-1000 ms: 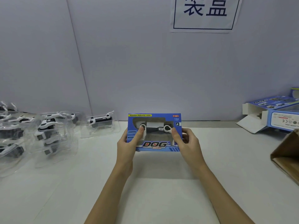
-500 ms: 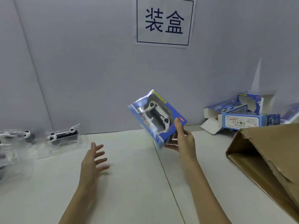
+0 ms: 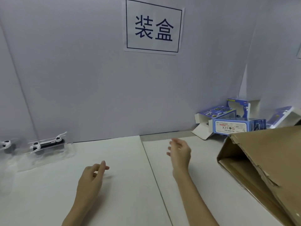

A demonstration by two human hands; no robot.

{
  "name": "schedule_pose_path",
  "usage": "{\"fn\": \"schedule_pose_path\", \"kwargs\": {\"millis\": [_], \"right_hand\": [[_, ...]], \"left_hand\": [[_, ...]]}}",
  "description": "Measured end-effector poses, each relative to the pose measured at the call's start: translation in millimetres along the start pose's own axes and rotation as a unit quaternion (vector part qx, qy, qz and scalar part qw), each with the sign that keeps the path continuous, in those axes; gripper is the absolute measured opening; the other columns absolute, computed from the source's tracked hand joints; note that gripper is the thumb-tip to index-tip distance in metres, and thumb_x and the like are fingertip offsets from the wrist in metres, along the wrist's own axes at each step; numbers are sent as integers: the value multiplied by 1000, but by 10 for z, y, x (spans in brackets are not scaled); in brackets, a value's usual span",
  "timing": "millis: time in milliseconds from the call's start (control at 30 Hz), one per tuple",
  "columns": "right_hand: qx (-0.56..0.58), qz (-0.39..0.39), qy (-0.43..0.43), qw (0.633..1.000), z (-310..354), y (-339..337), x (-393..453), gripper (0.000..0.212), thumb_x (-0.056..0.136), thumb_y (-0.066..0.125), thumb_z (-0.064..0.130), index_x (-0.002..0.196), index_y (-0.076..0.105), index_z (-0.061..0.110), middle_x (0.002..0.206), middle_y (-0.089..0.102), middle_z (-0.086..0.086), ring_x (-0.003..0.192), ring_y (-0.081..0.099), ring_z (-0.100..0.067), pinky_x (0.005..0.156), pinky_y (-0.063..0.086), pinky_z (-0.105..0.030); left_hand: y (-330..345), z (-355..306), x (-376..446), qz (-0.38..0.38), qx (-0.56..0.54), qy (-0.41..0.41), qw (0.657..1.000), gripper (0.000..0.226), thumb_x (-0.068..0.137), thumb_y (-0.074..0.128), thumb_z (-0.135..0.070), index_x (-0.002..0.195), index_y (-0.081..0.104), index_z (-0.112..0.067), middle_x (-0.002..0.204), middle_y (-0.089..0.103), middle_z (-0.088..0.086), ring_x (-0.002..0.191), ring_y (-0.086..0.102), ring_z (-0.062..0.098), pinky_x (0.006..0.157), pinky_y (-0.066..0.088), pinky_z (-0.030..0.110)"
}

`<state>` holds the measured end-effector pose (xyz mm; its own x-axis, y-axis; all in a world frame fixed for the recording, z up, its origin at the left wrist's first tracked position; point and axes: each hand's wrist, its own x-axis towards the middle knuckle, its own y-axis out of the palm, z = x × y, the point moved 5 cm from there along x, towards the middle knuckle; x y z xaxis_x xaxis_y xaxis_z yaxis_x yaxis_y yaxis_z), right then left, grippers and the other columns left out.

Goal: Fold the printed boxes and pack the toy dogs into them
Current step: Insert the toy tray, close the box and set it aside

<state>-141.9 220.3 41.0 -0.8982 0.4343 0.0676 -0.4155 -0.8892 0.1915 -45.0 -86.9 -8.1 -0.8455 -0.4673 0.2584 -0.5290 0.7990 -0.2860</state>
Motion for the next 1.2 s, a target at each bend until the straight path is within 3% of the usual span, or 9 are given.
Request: {"fn": "schedule_pose_path", "kwargs": {"millis": [100, 233, 400, 500, 633, 867, 1033, 1133, 1200], "right_hand": [[-257, 61, -49, 963, -96, 271, 197, 32, 97, 51, 10, 126, 64, 11, 126, 68, -12, 111, 65, -31, 93, 53, -36], [-580, 85, -104, 804, -102, 336, 865, 38, 99, 52, 15, 135, 51, 1, 139, 55, -16, 129, 53, -34, 98, 47, -38], [-800, -51, -126, 585, 14, -51, 1804, 57, 98, 58, 30, 147, 43, 6, 140, 45, -20, 123, 50, -32, 97, 47, -34], [-841, -108, -93, 522, 59, -292, 2181, 50, 100, 55, 32, 144, 48, 9, 140, 43, -22, 120, 50, -32, 93, 48, -33], [-843, -116, -99, 516, 1, -416, 2451, 42, 105, 52, 23, 142, 53, 5, 145, 40, -21, 126, 47, -31, 103, 47, -33], [-739, -80, -210, 635, -3, 50, 1975, 36, 107, 43, 6, 140, 56, 5, 147, 42, -21, 123, 53, -25, 100, 48, -27], [-706, -46, -299, 641, -234, 428, 1080, 35, 105, 48, 10, 139, 50, 3, 140, 45, -14, 122, 50, -23, 101, 46, -27], [-668, -9, -328, 668, -283, 541, 542, 31, 99, 58, 10, 130, 54, 5, 130, 51, -13, 115, 54, -24, 92, 49, -31], [-595, 27, -390, 702, -198, 662, 91, 26, 83, 75, 3, 107, 66, 4, 109, 62, -16, 94, 64, -30, 75, 55, -36]], "left_hand": [[56, -19, -11, 14, 59, 23, 998, 29, 103, 56, -43, 86, 76, -30, 105, 63, -4, 85, 64, 9, 74, 42, 21], [64, 0, 1, 22, 75, 27, 997, 30, 103, 56, -42, 83, 76, -31, 104, 62, -7, 85, 63, 9, 74, 41, 20], [98, 12, 56, 9, 53, 15, 998, 36, 101, 58, -43, 71, 77, -38, 100, 65, -8, 85, 62, 11, 76, 42, 30], [130, 2, 86, 10, 46, 8, 999, 32, 99, 60, -43, 71, 75, -45, 98, 65, -9, 86, 64, 11, 80, 42, 36], [163, 0, 111, 12, 43, 6, 999, 32, 98, 62, -43, 68, 75, -44, 98, 66, -9, 86, 63, 6, 78, 41, 19], [139, 9, 85, 15, 35, 6, 999, 31, 98, 60, -46, 71, 76, -43, 98, 66, -11, 81, 58, -6, 76, 41, 21], [96, -15, 50, 15, 33, 5, 999, 37, 100, 61, -43, 67, 77, -35, 99, 66, -6, 80, 62, 4, 74, 41, 20], [117, -11, 42, 19, 31, 1, 999, 34, 101, 62, -40, 72, 78, -29, 99, 65, -6, 80, 63, 9, 72, 42, 22], [81, -26, 35, 14, 26, 2, 1000, 30, 101, 62, -38, 76, 77, -28, 100, 64, -5, 79, 63, 8, 71, 42, 22]]}}
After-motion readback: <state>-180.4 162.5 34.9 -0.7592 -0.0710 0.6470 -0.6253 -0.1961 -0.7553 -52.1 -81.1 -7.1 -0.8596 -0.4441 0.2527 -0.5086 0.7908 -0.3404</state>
